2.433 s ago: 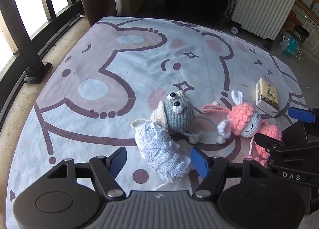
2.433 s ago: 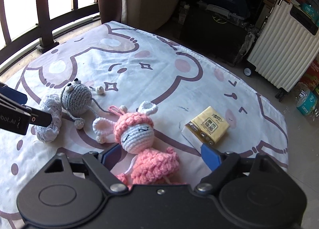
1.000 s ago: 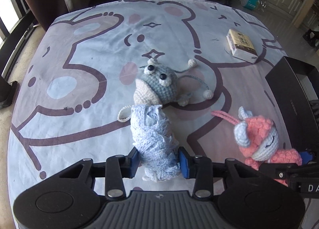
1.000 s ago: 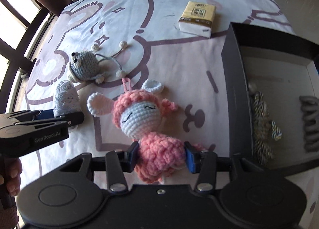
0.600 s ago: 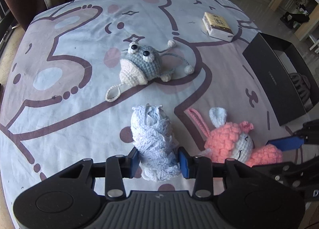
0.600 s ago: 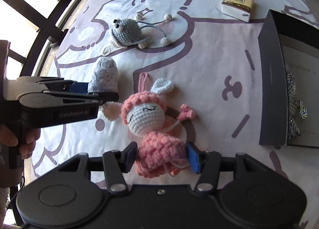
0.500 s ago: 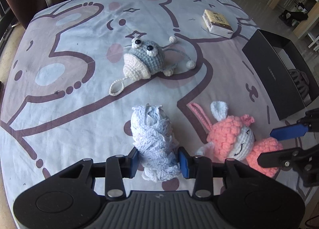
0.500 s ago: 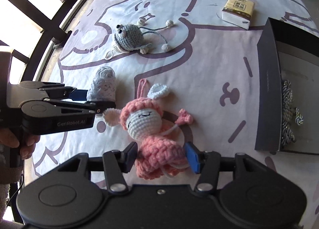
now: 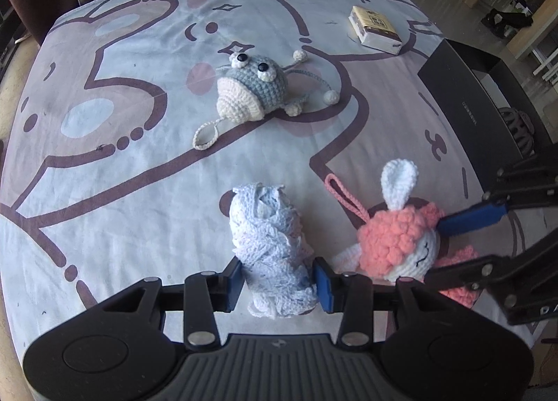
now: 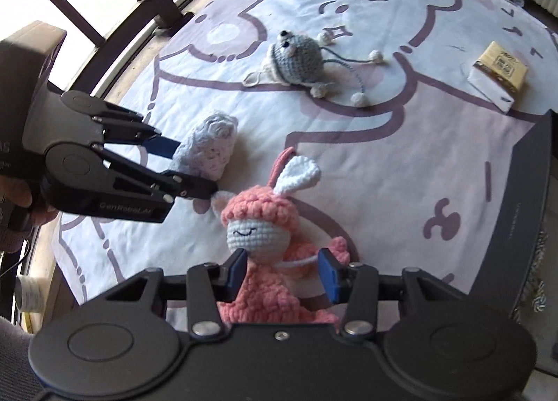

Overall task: Organize objects
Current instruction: 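Lift the white doll with the left gripper while the right gripper lifts the pink bunny toward the box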

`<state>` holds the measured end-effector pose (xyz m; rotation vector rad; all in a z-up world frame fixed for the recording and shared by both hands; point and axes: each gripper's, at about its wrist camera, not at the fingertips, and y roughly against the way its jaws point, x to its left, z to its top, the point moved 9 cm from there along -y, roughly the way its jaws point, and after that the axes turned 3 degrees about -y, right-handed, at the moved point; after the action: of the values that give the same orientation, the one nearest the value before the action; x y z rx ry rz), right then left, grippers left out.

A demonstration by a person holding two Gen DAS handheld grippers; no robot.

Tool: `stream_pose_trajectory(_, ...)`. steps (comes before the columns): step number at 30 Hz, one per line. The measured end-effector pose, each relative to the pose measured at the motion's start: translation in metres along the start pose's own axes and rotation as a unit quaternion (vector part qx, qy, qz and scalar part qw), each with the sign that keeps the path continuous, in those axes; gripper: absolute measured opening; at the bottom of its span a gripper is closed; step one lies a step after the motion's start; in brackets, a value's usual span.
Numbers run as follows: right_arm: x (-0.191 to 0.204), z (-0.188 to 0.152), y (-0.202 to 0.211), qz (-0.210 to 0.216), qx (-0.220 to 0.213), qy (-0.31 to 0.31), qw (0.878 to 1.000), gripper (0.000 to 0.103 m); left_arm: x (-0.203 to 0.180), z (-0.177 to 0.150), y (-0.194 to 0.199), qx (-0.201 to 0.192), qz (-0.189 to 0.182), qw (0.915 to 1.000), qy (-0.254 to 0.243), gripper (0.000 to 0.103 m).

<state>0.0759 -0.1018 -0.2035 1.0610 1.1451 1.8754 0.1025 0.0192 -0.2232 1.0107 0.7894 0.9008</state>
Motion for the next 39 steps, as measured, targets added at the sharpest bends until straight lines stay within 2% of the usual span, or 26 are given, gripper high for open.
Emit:
stream_pose_trajectory(8,0.010,-0.012,-0.019,0.037,0.021,-0.027,0.999,0.042,0.009,0.006,-0.002,-0.003,-0.031,0.9955,0.090,0.050)
stream_pose_trajectory(12,0.014,-0.014,-0.027,0.038,0.024,-0.032,0.998,0.035,0.010,0.007,-0.009,0.004,-0.022,0.9933,0.113,0.051)
stream_pose_trajectory(16,0.013,-0.013,-0.024,0.039,0.014,-0.050,0.998,0.032,0.010,0.010,-0.011,-0.001,-0.012,0.9920,0.126,0.048)
stream_pose_trajectory(18,0.011,-0.014,-0.021,0.040,0.009,-0.063,0.997,0.032,0.012,0.010,-0.012,-0.005,0.002,0.9916,0.130,0.039)
stream_pose_trajectory(26,-0.006,-0.010,-0.007,0.034,-0.027,-0.103,0.994,0.031,0.011,0.017,0.000,-0.019,0.003,0.9896,0.143,0.035)
stream_pose_trajectory(39,-0.022,0.017,0.043,0.028,-0.113,-0.127,0.985,0.031,-0.009,0.054,0.055,-0.092,-0.011,0.9833,0.157,0.035)
